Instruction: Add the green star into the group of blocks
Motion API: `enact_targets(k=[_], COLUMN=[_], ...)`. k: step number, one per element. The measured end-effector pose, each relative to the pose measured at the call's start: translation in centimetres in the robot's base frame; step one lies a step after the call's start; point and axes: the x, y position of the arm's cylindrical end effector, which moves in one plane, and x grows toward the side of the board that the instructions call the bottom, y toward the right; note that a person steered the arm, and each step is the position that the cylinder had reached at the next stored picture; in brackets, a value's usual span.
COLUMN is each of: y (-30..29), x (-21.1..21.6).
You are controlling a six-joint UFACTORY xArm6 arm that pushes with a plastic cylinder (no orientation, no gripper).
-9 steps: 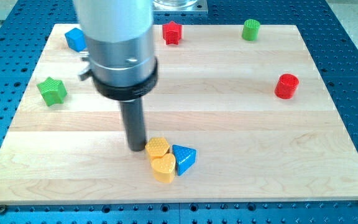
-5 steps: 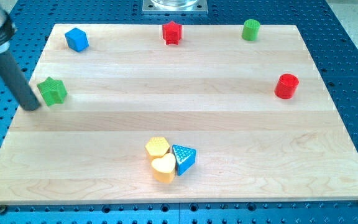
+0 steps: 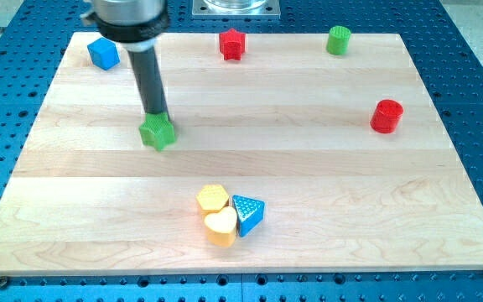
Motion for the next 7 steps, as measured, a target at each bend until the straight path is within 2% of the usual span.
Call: enact_targets(k=[1, 2, 3, 4, 6, 7], y=[-0.2, -2.7, -7.3, -3.1, 2.7, 3.6], x=[7.5, 8.2, 11.8, 12.2, 8.8, 8.5])
